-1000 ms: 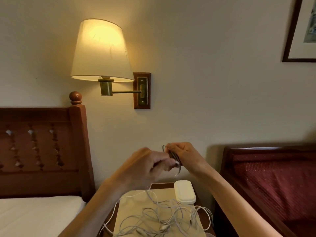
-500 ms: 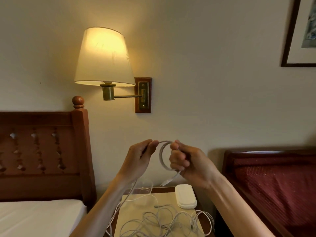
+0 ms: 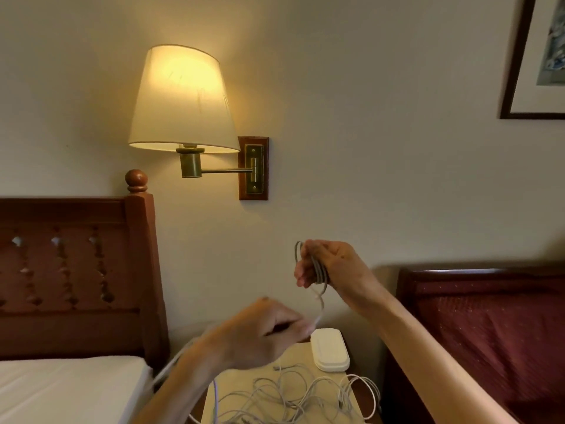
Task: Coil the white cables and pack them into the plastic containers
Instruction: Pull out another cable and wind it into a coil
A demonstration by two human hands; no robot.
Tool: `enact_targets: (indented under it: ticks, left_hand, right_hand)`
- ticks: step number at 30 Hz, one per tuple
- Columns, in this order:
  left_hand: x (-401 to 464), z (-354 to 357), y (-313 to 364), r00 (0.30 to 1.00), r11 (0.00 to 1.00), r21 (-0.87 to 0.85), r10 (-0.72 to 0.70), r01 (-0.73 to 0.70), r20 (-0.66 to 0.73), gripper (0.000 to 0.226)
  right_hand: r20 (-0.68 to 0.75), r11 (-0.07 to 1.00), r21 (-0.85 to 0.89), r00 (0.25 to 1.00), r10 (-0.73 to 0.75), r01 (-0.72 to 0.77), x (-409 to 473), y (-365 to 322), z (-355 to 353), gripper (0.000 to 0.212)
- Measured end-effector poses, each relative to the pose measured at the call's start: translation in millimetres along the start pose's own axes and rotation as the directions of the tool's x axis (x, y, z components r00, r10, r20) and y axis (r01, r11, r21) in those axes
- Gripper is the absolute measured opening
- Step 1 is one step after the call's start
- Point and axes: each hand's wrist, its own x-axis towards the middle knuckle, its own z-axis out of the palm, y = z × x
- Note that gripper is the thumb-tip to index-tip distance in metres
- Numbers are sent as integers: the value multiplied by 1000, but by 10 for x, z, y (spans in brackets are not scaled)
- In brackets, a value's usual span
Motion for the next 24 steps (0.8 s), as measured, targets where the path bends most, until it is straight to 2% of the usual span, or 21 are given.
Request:
enact_targets:
  ticks: [2,4,7,9,14,19,22,24]
  left_hand:
    - [34,-172,147,980,992,51,120,-113,-158,42]
    - [64,-311,117,938,974,177,188,-141,-292,33]
    - [87,-399,-60,867,945,315,227,-86,-443,38]
    - [103,-382,-158,830,943,324,238,-73,-505,41]
    - [139,-312,-319,801,974,194,206,-114,-562,33]
    - [3,-275,-773,843,996,18,84,-88,-531,42]
    - [-209,-223,-1069,850,994,-111,-48,-12,-525,48]
    - [-229,-201,-1194,837,995,-66,-102,79,-537,43]
  right_hand:
    - [41,984,-175,999,-20,27,-40,85,89,36]
    - [67,972,-231,997,-37,51,-83,147,154,40]
    - [78,998,-55,997,8,-4,-129,203,225,42]
    - [108,994,90,993,47,-57,-151,200,253,40]
    - [191,907,374,973,130,-195,-204,112,286,35]
    - [202,732,644,972,118,-222,-169,36,54,32]
    - [162,684,704,981,105,-189,-176,-84,-137,32]
    - [161,708,681,981,106,-188,-160,-105,-174,32]
